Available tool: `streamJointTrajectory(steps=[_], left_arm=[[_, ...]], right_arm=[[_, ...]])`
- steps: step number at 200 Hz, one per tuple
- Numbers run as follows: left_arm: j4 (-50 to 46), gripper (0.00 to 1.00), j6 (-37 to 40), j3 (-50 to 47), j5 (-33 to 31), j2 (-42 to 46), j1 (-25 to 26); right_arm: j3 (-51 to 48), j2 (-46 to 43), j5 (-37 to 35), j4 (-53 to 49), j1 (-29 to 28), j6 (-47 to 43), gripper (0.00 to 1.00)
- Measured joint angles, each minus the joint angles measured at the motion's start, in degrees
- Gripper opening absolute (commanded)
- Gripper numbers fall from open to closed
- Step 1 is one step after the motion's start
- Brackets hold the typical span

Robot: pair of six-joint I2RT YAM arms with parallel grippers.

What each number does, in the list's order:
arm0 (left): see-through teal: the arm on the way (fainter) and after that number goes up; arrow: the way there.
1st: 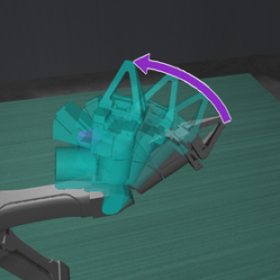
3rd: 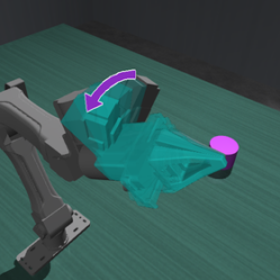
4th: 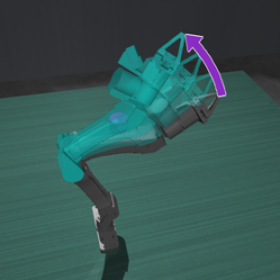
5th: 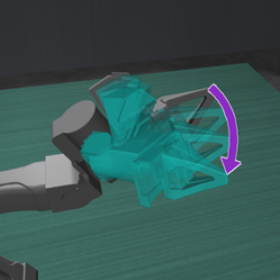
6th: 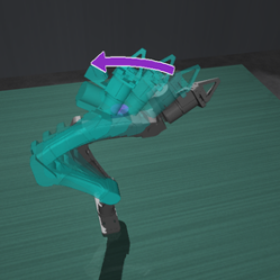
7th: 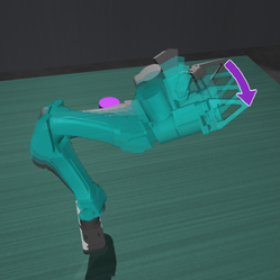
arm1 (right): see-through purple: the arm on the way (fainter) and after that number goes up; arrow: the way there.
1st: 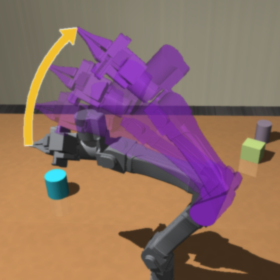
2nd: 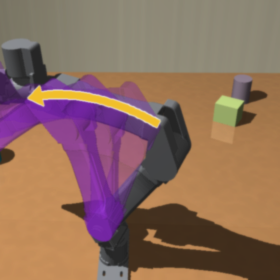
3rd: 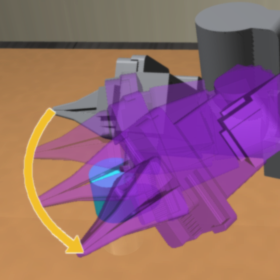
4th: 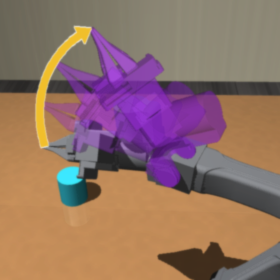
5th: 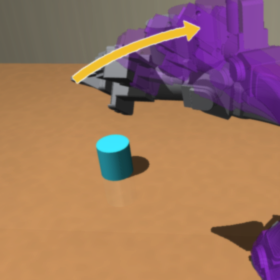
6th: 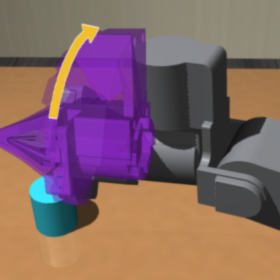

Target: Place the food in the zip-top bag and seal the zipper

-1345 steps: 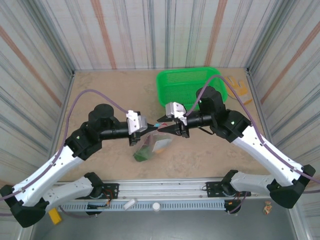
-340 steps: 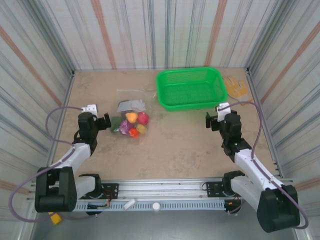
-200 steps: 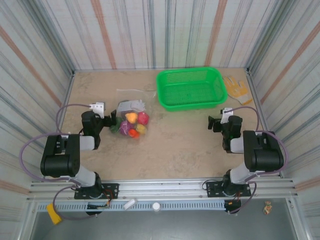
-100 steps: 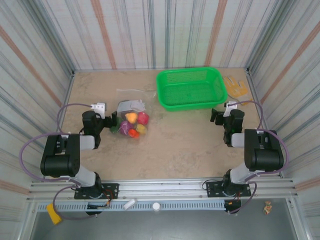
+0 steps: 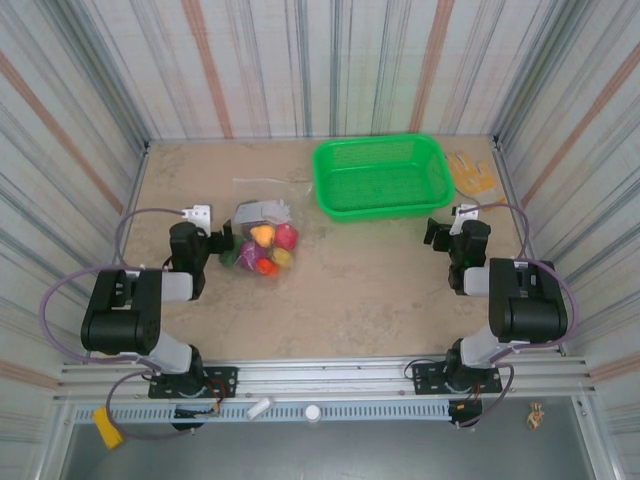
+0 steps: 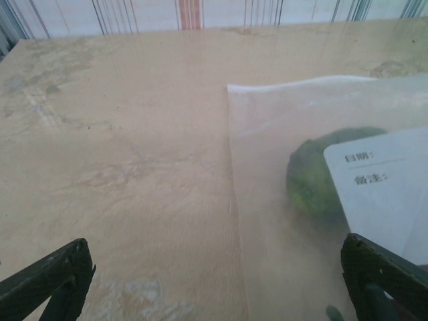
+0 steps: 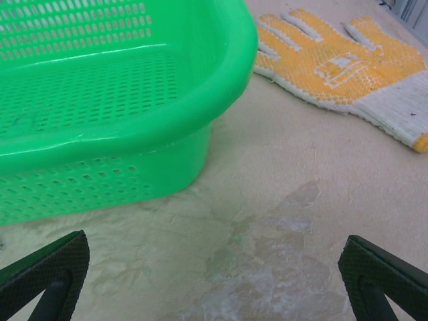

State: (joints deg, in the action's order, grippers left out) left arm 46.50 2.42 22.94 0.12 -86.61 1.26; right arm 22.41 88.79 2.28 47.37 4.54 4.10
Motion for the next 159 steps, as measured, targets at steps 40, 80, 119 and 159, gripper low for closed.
streamJointTrajectory(steps=[40, 80, 119, 159], left_arm=[[-0.79, 0.99, 0.44, 0.11, -0.02, 0.0, 0.0], [-1.33, 0.99, 0.44, 0.11, 0.0, 0.0, 0.0], [-1.36, 0.99, 0.46, 0.11, -0.02, 0.0, 0.0], [-1.36, 0.99, 0.46, 0.11, 0.0, 0.0, 0.0]], right_arm=[[0.17, 0.0, 1.51, -0.5, 0.0, 0.0, 0.99], [0.24, 0.0, 2.12, -0.57, 0.0, 0.0, 0.99], [0.26, 0.0, 2.12, -0.57, 0.0, 0.0, 0.99], [0.26, 0.0, 2.12, -0.57, 0.0, 0.0, 0.99]])
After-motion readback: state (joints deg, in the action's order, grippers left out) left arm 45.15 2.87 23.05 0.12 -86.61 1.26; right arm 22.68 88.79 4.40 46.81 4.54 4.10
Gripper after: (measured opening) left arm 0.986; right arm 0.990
